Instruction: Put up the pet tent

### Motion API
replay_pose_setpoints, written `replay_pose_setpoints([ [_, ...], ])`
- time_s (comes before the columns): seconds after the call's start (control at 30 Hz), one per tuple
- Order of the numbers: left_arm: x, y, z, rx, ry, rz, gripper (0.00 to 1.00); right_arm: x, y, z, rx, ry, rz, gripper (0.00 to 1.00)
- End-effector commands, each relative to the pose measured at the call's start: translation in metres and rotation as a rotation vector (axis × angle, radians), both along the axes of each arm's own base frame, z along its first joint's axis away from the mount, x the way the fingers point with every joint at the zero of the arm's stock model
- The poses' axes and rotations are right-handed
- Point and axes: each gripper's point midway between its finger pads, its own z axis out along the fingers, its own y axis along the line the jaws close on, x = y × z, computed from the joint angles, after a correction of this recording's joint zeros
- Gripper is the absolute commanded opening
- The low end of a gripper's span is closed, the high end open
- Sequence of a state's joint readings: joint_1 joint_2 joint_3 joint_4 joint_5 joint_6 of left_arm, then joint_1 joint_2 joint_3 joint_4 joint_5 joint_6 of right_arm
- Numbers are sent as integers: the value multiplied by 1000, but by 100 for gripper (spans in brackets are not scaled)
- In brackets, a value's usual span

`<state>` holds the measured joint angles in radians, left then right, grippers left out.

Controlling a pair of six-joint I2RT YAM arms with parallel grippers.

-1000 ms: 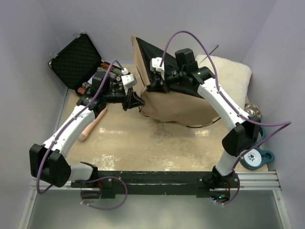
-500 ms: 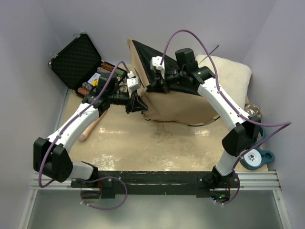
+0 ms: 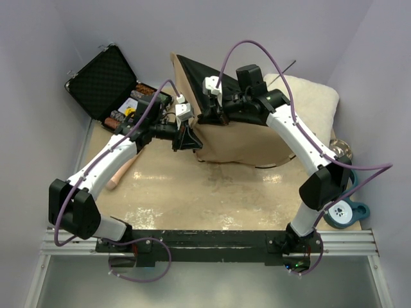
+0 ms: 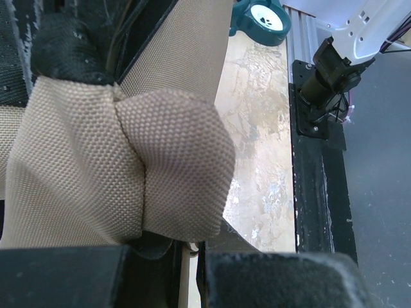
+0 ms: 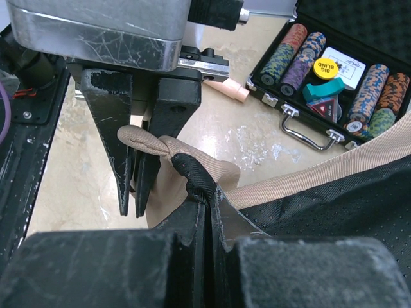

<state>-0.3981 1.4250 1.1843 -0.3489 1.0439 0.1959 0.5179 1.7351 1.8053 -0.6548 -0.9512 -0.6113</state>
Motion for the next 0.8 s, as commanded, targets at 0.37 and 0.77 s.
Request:
replay_pose_setpoints([
  [0.37, -2, 3, 0, 44, 28, 12, 0, -16, 3, 9, 13, -31, 89, 0],
  [0.77, 5, 1, 3, 53, 3, 14, 0, -13, -1, -7, -51, -48, 97, 0],
])
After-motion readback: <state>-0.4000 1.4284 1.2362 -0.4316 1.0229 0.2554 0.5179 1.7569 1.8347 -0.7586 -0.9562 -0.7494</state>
